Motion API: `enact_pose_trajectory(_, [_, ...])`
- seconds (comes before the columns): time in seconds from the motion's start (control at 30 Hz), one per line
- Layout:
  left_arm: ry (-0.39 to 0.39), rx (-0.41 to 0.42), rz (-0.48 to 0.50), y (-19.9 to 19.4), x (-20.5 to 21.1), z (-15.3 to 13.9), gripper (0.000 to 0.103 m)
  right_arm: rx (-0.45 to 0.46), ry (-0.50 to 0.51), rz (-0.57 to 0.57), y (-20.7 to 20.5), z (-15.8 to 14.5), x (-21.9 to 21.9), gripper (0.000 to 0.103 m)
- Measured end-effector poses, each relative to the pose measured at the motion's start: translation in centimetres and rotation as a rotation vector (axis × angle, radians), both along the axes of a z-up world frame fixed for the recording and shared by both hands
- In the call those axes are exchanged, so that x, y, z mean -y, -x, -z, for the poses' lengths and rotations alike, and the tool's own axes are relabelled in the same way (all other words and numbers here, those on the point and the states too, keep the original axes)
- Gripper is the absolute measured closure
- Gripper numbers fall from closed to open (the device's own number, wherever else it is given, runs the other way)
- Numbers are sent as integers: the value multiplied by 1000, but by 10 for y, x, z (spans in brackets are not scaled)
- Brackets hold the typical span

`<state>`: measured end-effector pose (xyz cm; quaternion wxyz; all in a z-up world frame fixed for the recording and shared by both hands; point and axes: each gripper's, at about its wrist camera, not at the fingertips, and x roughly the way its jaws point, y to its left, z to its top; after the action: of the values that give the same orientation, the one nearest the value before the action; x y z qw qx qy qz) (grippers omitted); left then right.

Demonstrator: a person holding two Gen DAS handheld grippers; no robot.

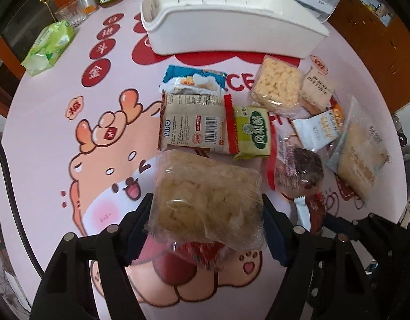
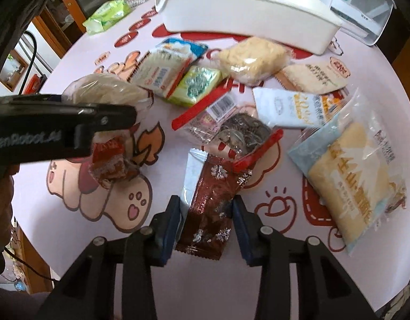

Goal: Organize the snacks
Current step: 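Grasp the cracker bag with the left tool while the right tool grasps the foil packet, then carry both snacks into the white tray and open both tools to release them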

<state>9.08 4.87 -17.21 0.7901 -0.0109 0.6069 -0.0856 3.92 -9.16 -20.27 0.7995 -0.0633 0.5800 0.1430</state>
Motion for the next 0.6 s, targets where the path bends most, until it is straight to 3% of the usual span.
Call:
enact_pose_trajectory(0.17, [7,74,14,10,1,-38,29,48,-38,9,-4,-27,8,64])
enact_pose_trajectory(0.37, [24,188,36,9,9,-86,29,175,-77,8,-19,-77,10,64])
enact_pose_trajectory(0.6, [6,280,39,-6,11,-123,29,293,-89,7,-37,-124,13,64])
